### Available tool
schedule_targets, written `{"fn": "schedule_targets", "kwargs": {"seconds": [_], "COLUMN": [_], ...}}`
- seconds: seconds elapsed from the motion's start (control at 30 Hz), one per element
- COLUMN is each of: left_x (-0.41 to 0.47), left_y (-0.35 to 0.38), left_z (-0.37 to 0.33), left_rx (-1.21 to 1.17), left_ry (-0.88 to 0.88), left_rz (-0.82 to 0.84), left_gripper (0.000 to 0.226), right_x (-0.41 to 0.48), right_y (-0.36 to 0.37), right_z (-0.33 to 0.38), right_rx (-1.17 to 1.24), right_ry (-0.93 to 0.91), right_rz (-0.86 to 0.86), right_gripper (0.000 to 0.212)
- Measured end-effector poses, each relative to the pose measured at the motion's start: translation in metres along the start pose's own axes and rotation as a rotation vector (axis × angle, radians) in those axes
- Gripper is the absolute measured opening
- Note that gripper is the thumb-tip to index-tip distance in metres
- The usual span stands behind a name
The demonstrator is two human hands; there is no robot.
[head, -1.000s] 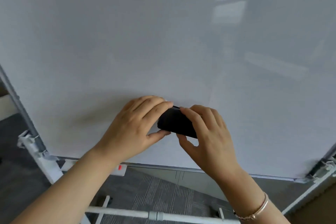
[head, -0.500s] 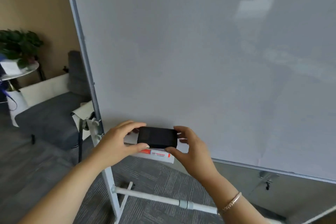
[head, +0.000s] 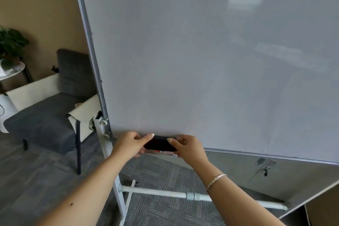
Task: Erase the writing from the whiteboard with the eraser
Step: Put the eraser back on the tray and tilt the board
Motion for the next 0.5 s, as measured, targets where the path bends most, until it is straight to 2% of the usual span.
{"fn": "schedule_targets", "kwargs": {"seconds": [0.13, 0.23, 0.37, 0.5], "left_x": [0.007, 0.012, 0.012, 0.013], "left_y": [0.003, -0.002, -0.005, -0.005], "left_z": [0.001, 0.001, 0.002, 0.007], "left_rx": [0.126, 0.201, 0.286, 0.41], "left_ry": [-0.006, 0.063, 0.118, 0.093], "left_rz": [-0.022, -0.053, -0.074, -0.077], "left_gripper": [0.053, 0.063, 0.065, 0.07], "right_x": [-0.001, -0.005, -0.011, -0.008], "right_y": [-0.003, -0.005, 0.0, 0.007], "right_z": [0.008, 0.011, 0.011, 0.001], "right_rx": [-0.101, -0.112, -0.093, -0.115], "right_ry": [-0.013, -0.013, 0.004, 0.064], "right_rz": [-0.058, -0.089, -0.064, -0.017], "right_gripper": [0.039, 0.041, 0.044, 0.046]}}
Point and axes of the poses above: each hand's wrist, its own x-axis towards the middle knuckle, its own y-axis out of the palm, z = x × y, the point moved 9 cm from there along x, towards the middle knuckle, and after that the axes turned 3 degrees about z, right-handed, at the moved point
